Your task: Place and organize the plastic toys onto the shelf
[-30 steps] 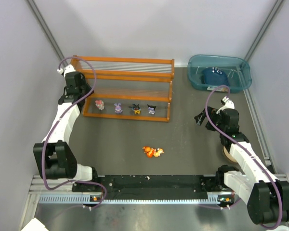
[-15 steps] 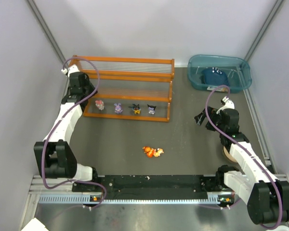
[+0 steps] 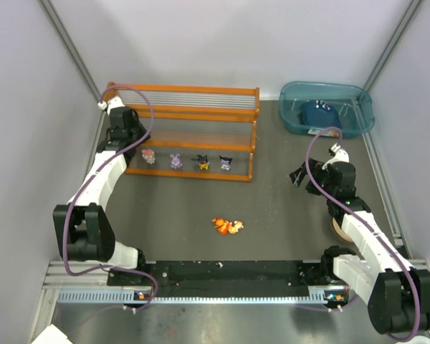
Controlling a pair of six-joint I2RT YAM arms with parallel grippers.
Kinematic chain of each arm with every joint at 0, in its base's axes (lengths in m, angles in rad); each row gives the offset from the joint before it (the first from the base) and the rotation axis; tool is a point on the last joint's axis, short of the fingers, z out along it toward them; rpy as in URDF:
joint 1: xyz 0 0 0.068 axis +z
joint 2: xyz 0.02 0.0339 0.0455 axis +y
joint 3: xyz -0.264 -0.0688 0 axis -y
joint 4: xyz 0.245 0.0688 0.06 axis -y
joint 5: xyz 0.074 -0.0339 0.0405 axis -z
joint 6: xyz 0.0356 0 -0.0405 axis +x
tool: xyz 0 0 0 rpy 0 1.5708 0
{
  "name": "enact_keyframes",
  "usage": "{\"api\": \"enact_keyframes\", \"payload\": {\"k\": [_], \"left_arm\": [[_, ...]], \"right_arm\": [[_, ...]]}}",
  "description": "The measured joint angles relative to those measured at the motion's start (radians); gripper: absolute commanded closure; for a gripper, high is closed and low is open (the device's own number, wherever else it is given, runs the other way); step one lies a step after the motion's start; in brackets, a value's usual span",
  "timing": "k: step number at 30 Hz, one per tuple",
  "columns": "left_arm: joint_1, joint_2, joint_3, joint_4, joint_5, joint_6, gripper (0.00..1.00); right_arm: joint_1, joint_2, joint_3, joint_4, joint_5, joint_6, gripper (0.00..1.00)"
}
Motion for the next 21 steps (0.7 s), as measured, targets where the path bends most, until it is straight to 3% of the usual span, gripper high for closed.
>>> {"api": "enact_keyframes", "payload": {"k": [10, 21], "left_arm": [[-0.01, 0.008, 0.0, 0.012, -0.003, 0.0, 0.84], [-0.011, 0.008, 0.0, 0.011, -0.023, 0.001, 0.56]], "right_arm": [[0.0, 0.0, 0.0, 0.0, 0.002, 0.0, 0.01], [0.0, 0.0, 0.0, -0.003, 0.003, 0.0, 0.01]]}}
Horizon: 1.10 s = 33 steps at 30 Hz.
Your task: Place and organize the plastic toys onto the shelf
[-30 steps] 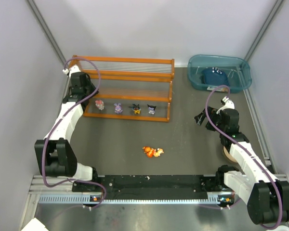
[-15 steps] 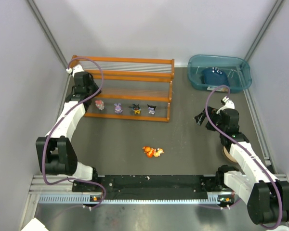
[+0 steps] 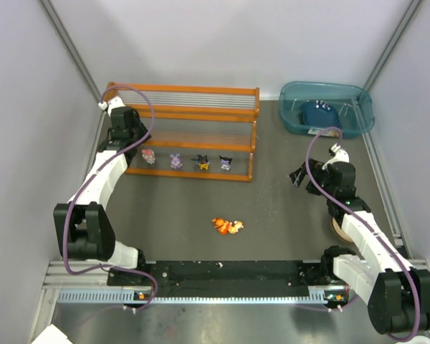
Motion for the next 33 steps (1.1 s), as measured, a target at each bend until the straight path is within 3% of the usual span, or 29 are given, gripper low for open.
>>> {"api": "enact_keyframes", "payload": {"k": [21, 27, 33], "left_arm": [[-0.01, -0.019, 0.0, -0.016, -0.004, 0.008, 0.43], [-0.011, -0.155, -0.01, -0.042, -0.011, 0.048, 0.38], [-0.015, -0.396, -0.111, -0.047, 0.034, 0.089, 0.38]], "right_arm": [[0.0, 0.0, 0.0, -0.004, 0.0, 0.0, 0.01], [0.0, 0.0, 0.0, -0.004, 0.0, 0.0, 0.01], [0.0, 0.0, 0.0, -0.004, 0.0, 0.0, 0.01]]}}
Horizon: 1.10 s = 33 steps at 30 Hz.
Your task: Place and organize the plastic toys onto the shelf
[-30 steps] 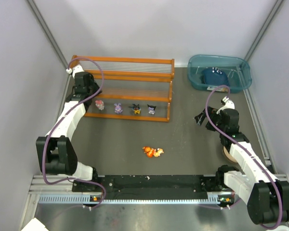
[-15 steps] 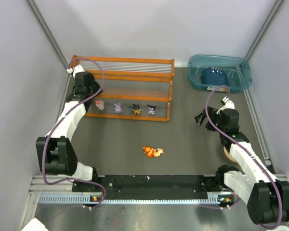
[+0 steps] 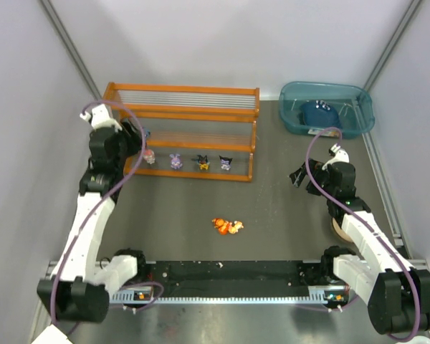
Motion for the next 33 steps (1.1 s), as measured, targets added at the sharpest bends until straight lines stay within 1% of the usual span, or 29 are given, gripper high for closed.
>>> {"api": "enact_keyframes", "payload": {"k": [2, 3, 4, 6, 8, 9, 11, 15, 17, 19, 21, 24, 33], "left_arm": [[-0.026, -0.093, -0.08, 0.014, 0.035, 0.016, 0.36], [-0.074, -0.14, -0.123, 0.018, 0.037, 0.032, 0.36], [-0.15, -0.178, -0.162, 0.023, 0.032, 0.05, 0.36], [-0.345, -0.239, -0.241, 0.045, 0.038, 0.071, 0.36], [-0.496, -0.292, -0.333, 0.094, 0.038, 0.075, 0.35], [-0.563, -0.327, -0.39, 0.104, 0.039, 0.074, 0.35], [-0.642, -0.382, -0.491, 0.116, 0.028, 0.069, 0.34], [-0.731, -0.396, -0.583, 0.117, 0.012, 0.077, 0.3], [-0.776, -0.364, -0.585, 0.131, 0.02, 0.103, 0.22], [-0.817, -0.322, -0.584, 0.158, 0.04, 0.153, 0.16], [-0.871, -0.272, -0.584, 0.18, 0.063, 0.216, 0.14], [-0.938, -0.224, -0.584, 0.204, 0.094, 0.296, 0.14], [-0.995, -0.089, -0.584, 0.278, 0.103, 0.414, 0.15]], "right_arm": [[0.0, 0.0, 0.0, 0.0, 0.0, 0.0, 0.01], [0.0, 0.0, 0.0, 0.0, 0.0, 0.0, 0.01], [0.0, 0.0, 0.0, 0.0, 0.0, 0.0, 0.01], [0.0, 0.0, 0.0, 0.001, 0.0, 0.0, 0.01], [0.0, 0.0, 0.0, 0.0, 0.0, 0.0, 0.01], [0.0, 0.0, 0.0, 0.0, 0.0, 0.0, 0.01], [0.0, 0.0, 0.0, 0.0, 0.0, 0.0, 0.01], [0.0, 0.0, 0.0, 0.0, 0.0, 0.0, 0.01], [0.0, 0.0, 0.0, 0.0, -0.001, 0.0, 0.01], [0.0, 0.0, 0.0, 0.0, 0.0, 0.0, 0.01], [0.0, 0.0, 0.0, 0.0, 0.0, 0.0, 0.01], [0.0, 0.0, 0.0, 0.0, 0.001, 0.0, 0.01], [0.0, -0.005, 0.0, -0.009, 0.007, 0.0, 0.01]]}}
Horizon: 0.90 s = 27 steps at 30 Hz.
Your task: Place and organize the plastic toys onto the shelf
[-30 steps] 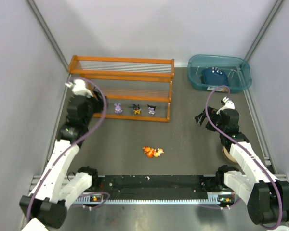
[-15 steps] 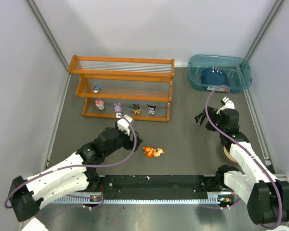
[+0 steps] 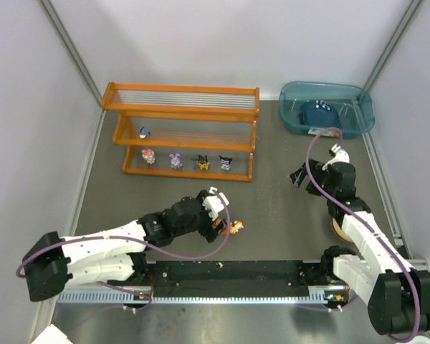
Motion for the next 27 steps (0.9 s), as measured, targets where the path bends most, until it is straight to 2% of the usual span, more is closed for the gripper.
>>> {"api": "enact_keyframes", "payload": {"k": [13, 27], "left_arm": [[-0.063, 0.217, 0.087, -0.002, -0.087, 0.056, 0.16], [-0.075, 0.288, 0.137, -0.041, -0.143, 0.035, 0.18]], "right_arm": [[0.0, 0.0, 0.0, -0.002, 0.004, 0.0, 0.01], [0.0, 0.0, 0.0, -0.002, 0.004, 0.0, 0.01]]}}
